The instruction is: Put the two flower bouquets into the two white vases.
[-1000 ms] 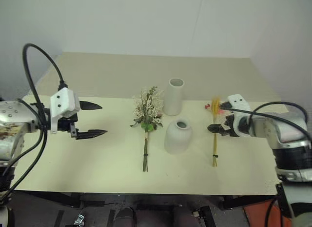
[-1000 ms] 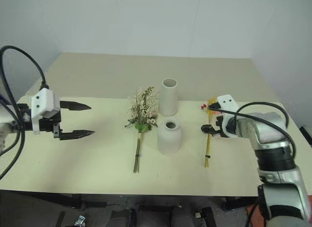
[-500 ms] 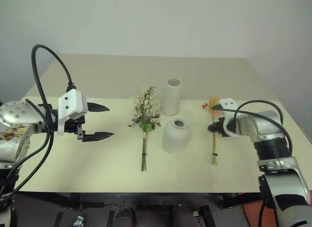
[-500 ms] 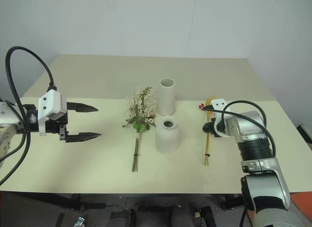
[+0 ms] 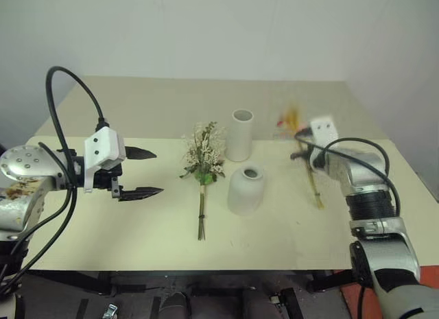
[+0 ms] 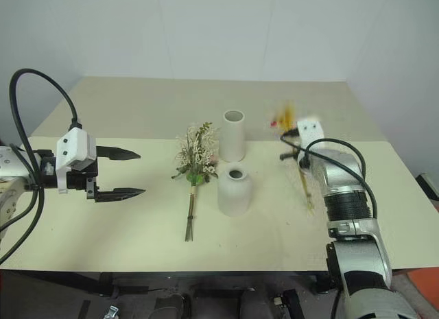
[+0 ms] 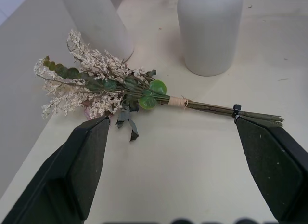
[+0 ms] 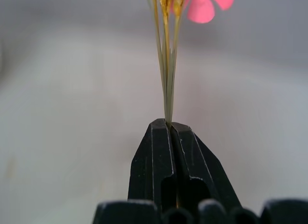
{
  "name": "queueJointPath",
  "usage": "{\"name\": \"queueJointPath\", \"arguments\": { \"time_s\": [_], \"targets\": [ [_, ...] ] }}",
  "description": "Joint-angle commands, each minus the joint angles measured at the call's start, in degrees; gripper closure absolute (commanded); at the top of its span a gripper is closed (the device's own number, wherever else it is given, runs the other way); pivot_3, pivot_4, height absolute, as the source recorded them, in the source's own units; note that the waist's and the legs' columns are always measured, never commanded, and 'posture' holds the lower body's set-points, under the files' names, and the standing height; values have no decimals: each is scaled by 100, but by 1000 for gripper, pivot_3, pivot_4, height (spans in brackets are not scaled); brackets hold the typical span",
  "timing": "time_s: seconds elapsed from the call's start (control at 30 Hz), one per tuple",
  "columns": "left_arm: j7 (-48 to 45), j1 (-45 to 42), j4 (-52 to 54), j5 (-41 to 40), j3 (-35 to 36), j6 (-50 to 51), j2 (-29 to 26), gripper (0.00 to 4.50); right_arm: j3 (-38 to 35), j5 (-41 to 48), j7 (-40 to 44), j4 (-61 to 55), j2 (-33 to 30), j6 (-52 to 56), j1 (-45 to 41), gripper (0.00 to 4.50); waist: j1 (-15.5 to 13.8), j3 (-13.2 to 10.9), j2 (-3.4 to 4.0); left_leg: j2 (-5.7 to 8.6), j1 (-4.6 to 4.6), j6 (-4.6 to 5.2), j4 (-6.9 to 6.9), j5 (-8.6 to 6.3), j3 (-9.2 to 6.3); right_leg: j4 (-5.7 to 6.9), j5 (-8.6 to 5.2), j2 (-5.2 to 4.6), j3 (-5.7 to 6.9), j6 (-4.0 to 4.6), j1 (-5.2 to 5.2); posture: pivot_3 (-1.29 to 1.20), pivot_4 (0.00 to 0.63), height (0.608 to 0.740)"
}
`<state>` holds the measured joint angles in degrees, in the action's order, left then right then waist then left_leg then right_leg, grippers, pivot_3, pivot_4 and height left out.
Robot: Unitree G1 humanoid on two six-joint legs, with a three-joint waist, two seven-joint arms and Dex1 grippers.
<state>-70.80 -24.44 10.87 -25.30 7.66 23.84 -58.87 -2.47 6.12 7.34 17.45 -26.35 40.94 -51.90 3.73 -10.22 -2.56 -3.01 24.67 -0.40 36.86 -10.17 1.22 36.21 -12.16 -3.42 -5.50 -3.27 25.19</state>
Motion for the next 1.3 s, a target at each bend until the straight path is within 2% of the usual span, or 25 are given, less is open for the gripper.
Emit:
{"name": "queueJointPath", "arguments": {
  "time_s": [0.03,0.2,0.3,0.47,0.7,1.07,1.17,1.3],
  "targets": [
    [19,-99,91,-47,145,-35,-87,0,-387,-140,-469,-151,235,-1872,-610,4491,44,-1,1,0,1,0,-1,0,0,-1,1,0,0,1,1,0,150,740],
    [21,-156,5,-27,106,-69,-50,0,-1334,1148,147,510,1234,-3689,-1165,4491,59,0,1,-4,-3,0,-5,0,-7,-2,10,5,3,18,-6,0,150,740],
    [33,-99,2,1,116,-82,-59,0,-1689,1870,855,824,1736,-4373,-1391,4491,57,-1,2,-4,-3,0,-5,0,-8,0,12,4,4,20,-8,0,150,740],
    [40,37,98,-40,240,-34,-100,0,-1835,2111,1525,2076,2038,-5166,-1875,4491,48,-3,6,-4,-3,0,-4,0,-8,1,13,2,7,21,-8,0,150,740],
    [70,326,269,-105,491,43,-195,0,-2046,2065,1995,3680,2009,-5947,-2532,4491,70,-5,8,-6,-5,0,-9,0,-9,2,11,3,10,25,-5,0,150,740],
    [126,597,396,-164,736,72,-290,0,-1906,1652,2410,4656,2037,-6482,-2556,4491,193,-5,9,-5,-5,-1,-12,0,-13,4,9,3,11,27,-6,0,150,740],
    [144,636,403,-172,759,63,-302,0,-1878,1675,2802,4662,2058,-6426,-2511,3745,221,-6,9,-6,-5,0,-13,0,-14,4,9,4,11,28,-5,0,150,740],
    [159,657,392,-171,762,34,-311,0,-1721,1552,3109,4588,2082,-6469,-2430,2409,223,-6,10,-6,-7,-1,-13,0,-16,8,9,5,11,28,-6,0,150,740]
  ]
}}
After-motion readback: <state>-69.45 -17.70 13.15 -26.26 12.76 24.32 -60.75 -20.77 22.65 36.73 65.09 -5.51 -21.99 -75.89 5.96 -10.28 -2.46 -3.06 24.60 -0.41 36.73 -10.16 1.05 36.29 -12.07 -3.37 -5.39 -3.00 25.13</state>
